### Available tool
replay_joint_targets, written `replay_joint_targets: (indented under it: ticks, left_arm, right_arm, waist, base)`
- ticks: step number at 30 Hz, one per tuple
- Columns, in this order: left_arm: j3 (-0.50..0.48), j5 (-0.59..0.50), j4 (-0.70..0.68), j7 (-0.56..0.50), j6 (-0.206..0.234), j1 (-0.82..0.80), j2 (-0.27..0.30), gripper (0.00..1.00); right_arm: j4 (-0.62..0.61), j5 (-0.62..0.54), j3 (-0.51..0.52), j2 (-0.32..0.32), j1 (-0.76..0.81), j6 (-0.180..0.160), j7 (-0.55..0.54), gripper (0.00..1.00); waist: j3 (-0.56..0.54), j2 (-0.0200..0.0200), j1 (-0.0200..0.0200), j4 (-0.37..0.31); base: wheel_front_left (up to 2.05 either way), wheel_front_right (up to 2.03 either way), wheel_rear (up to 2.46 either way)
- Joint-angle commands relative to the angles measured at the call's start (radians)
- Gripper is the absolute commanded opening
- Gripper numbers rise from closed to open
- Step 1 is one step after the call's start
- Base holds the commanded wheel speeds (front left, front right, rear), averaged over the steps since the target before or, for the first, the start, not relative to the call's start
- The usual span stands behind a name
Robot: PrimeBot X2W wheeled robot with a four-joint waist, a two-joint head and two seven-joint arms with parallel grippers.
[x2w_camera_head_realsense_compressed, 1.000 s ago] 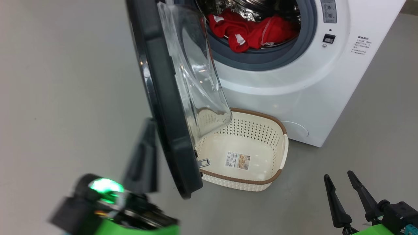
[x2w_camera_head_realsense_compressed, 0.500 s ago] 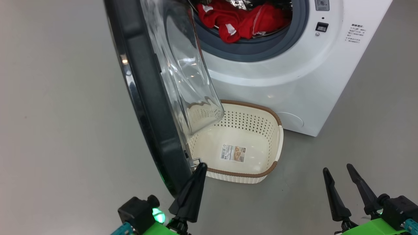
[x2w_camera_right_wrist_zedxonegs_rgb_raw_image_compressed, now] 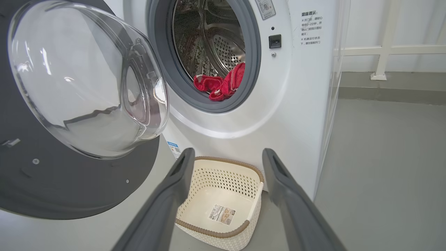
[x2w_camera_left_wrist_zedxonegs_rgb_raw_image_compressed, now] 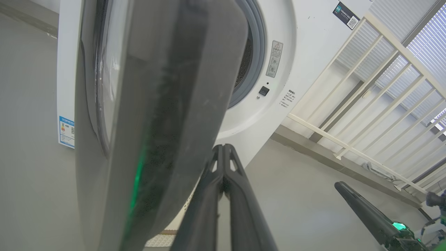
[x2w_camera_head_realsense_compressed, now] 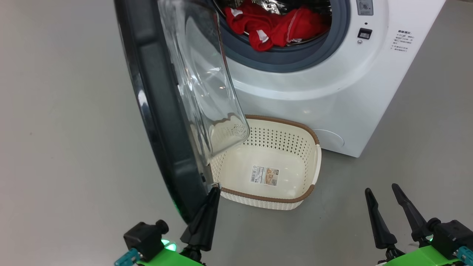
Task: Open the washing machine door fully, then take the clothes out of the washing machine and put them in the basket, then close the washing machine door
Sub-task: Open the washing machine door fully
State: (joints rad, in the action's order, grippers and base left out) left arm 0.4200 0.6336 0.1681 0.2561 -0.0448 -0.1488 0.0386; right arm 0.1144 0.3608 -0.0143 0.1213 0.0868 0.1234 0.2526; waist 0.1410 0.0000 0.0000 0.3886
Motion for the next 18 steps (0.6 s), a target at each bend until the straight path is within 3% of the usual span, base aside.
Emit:
replay_joint_targets:
  ticks: [1,18]
  left_arm:
    - [-0.062,-0.002,-0.015,0.006,0.008,-0.024,0.012,0.0]
    - [-0.267,-0.05,-0.041,0.006,0.048,0.059,0.012,0.0]
  right_arm:
    - [-0.027,0.001,-0.027,0.008,-0.024,0.007,0.009,1.0]
    - [-0.032,0.005,-0.032,0.003,-0.008,0.007,0.009,1.0]
  waist:
    - [-0.001,0.0,0.0,0.003]
    - [-0.012,0.0,0.0,0.042]
  base:
    - [0.0,0.0,0.0]
    - [0.0,0.0,0.0]
